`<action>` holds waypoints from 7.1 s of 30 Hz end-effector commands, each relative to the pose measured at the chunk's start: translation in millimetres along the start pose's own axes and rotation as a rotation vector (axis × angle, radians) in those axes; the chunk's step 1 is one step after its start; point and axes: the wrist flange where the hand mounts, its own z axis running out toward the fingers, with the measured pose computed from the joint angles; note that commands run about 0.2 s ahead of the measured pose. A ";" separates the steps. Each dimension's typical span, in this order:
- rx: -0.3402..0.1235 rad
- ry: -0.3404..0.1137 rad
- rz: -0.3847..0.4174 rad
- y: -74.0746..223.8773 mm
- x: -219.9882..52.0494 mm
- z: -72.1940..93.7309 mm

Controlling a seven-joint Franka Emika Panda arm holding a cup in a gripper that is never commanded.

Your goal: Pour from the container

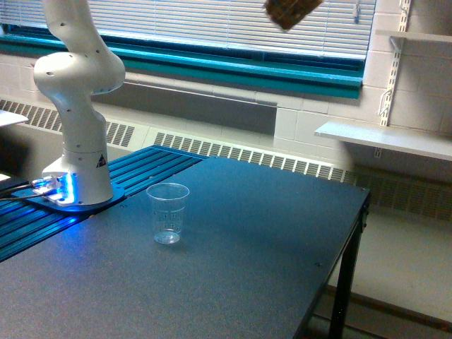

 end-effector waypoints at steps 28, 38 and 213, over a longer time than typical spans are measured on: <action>-0.086 -0.091 0.141 145.5 -101.7 32.5; -0.143 -0.224 0.120 174.3 -175.9 65.5; -0.187 -0.330 0.046 86.4 -178.4 103.4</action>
